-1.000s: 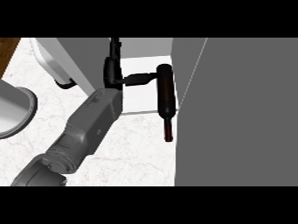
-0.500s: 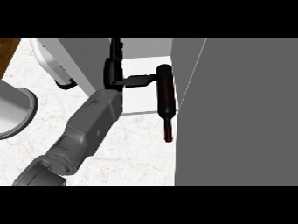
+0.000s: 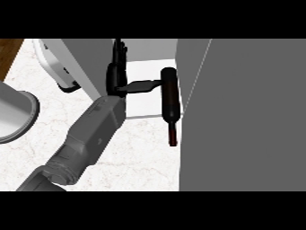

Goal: Pick up the wine, place it into the cabinet and close the cabinet

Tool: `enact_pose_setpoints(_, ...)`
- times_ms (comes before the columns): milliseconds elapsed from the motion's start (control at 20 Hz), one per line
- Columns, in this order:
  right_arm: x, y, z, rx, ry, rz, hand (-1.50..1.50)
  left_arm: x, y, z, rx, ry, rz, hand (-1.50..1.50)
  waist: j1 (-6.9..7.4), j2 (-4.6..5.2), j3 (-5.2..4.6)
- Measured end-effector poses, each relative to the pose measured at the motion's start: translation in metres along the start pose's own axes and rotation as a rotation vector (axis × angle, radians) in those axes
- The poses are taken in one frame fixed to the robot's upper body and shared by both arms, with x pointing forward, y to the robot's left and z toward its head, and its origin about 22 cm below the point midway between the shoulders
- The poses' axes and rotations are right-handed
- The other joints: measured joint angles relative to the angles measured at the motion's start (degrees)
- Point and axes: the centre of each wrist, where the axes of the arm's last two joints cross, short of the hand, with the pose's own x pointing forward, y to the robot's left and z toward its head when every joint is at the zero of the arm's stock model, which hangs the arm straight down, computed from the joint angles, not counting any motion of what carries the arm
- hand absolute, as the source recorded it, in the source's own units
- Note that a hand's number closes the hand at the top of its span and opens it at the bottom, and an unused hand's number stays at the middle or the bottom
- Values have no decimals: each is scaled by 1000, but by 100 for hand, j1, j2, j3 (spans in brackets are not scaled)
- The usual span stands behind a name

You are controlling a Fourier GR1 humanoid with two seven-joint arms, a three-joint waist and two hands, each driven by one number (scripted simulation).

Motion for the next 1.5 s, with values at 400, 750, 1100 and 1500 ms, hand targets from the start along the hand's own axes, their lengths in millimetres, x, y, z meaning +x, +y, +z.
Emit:
enact_pose_setpoints(400,0,1,1,-17,6,-4,-150,-11,-3,38,14,42,17,-150,171,-38,-3)
enact_pose_setpoints(750,0,-6,7,-55,25,32,-150,-4,-31,91,-7,48,19,-150,320,-48,-2)
enact_pose_setpoints(1100,-2,-15,14,-87,24,65,-150,20,-41,138,-39,32,53,-150,428,-52,1)
enact_pose_setpoints(1500,1,-14,12,-90,29,65,-150,59,-44,185,-19,25,99,-150,453,-53,0)
